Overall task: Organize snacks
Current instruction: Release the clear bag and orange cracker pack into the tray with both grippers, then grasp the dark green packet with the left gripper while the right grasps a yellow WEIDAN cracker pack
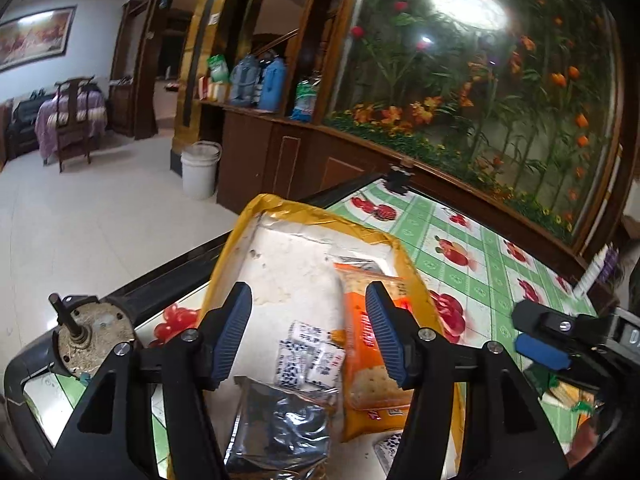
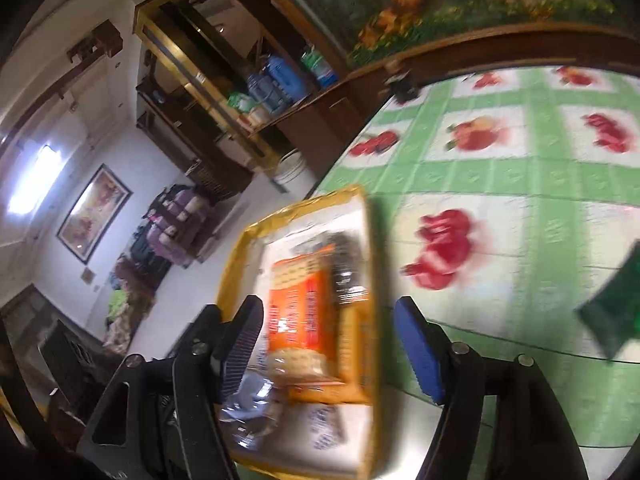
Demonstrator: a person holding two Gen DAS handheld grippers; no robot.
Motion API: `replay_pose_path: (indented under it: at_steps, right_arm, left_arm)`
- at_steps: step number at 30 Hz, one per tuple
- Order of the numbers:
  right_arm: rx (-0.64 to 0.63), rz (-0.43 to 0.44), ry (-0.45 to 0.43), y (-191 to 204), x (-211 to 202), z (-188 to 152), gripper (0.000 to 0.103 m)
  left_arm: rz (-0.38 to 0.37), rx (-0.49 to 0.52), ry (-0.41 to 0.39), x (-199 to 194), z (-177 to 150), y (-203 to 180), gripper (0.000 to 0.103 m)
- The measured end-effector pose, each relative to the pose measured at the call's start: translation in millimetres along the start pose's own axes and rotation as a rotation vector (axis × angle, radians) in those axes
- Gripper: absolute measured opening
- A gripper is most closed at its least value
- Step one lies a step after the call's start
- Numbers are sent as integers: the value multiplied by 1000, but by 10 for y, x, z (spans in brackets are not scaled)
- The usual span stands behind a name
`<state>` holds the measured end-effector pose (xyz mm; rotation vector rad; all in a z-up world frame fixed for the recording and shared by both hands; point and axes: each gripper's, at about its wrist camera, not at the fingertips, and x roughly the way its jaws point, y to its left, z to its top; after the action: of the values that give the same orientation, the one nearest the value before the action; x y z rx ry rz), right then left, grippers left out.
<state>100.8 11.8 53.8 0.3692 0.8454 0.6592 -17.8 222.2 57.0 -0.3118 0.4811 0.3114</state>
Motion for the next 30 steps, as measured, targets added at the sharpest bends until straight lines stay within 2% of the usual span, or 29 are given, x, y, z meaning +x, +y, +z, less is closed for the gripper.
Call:
replay_pose_path:
  at_steps: [4, 8, 9, 12, 15, 18, 19, 22, 28, 30]
  right_arm:
    - [21, 36, 8, -248, -288, -30, 72]
    - [36, -8, -43, -610, -663, 8, 72]
    - [26, -38, -55, -683, -752, 18, 72]
    - [8, -220, -74, -1054, -960, 138, 77]
    - [64, -342, -96, -1451, -1019, 205, 77]
    - [145, -320, -72, -1790, -1007, 214, 77]
    - [158, -324, -71, -1856, -999, 204, 77]
    - [193, -324, 8, -1958, -911, 156, 77]
    - [183, -130, 147, -1696, -921, -37, 77]
    - [120, -167, 144, -1587, -915, -108, 75]
  left_arm:
    - [-23, 69, -12, -37, -27, -146, 60]
    - [-57, 139, -17, -77, -59, -296, 61]
    - [-65, 153, -18, -91, -72, -330, 61]
    - [-101, 200, -23, -156, -128, -437, 61]
    - [-131, 245, -33, -241, -188, -548, 61]
    - [-167, 300, -48, -333, -253, -681, 62]
    - [-184, 321, -49, -362, -283, -728, 66]
    - [-202, 379, -60, -438, -351, -834, 66]
    - [-246, 422, -48, -498, -406, -953, 66]
    - [-254, 431, -37, -500, -429, -998, 66]
